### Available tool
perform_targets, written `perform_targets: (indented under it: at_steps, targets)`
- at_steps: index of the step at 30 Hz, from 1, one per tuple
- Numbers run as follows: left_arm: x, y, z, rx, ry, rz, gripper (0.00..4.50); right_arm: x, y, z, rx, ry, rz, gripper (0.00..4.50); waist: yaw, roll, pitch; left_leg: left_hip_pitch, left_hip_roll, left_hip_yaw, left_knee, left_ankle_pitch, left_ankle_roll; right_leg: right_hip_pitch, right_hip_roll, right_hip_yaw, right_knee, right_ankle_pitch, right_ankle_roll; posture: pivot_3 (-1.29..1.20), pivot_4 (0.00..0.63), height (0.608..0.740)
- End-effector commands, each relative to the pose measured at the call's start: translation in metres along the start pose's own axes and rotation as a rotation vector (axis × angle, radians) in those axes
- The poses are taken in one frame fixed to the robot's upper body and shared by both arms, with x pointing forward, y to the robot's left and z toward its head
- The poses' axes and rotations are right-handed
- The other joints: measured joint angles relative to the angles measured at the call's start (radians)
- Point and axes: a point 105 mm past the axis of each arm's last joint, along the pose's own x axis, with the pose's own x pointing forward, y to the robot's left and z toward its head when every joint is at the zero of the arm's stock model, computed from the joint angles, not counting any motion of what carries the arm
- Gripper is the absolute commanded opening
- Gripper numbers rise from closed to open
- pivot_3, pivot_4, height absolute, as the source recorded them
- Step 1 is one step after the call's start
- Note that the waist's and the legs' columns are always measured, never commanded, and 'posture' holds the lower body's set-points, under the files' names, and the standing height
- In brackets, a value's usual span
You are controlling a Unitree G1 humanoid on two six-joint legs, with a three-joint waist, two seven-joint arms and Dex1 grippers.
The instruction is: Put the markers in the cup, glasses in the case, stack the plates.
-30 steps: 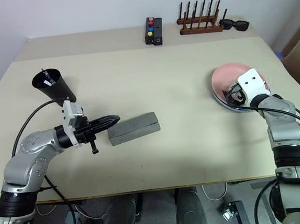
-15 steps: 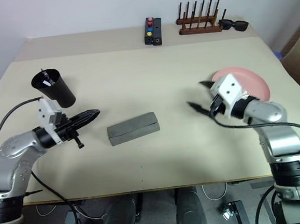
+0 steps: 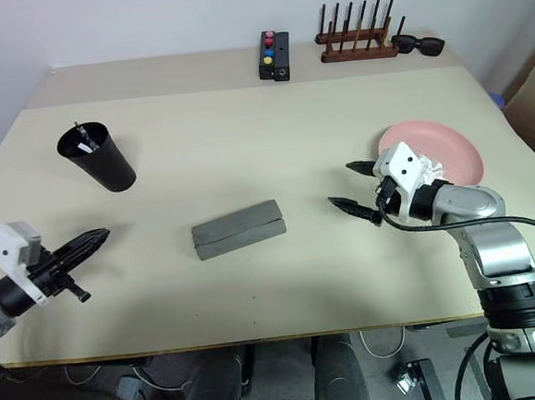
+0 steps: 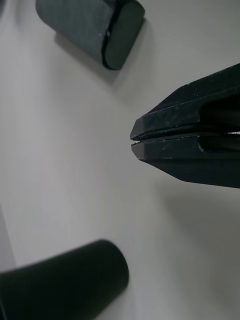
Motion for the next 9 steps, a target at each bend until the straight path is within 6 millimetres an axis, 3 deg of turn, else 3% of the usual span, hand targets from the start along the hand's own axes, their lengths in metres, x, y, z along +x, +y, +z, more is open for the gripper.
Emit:
perform_targets:
  at_steps: [1,9]
  targets:
    - [-0.0065,0.0040,0.0100,0.041,-0.026,0.022,0.00,-0.0012,-0.0087,0.0111,-0.053,-0.035,-0.017,3.97,0.000,0.000,0.000,0.000,0.000,0.000,0.000,0.000,0.000,0.000,0.000,0.000,0.000,0.000,0.000,0.00,0.150,0.739]
    - [-0.0026,0.0016,0.0116,0.035,-0.035,0.023,0.00,0.0037,-0.0113,0.0105,-0.056,-0.054,-0.017,3.97,0.000,0.000,0.000,0.000,0.000,0.000,0.000,0.000,0.000,0.000,0.000,0.000,0.000,0.000,0.000,0.00,0.150,0.739]
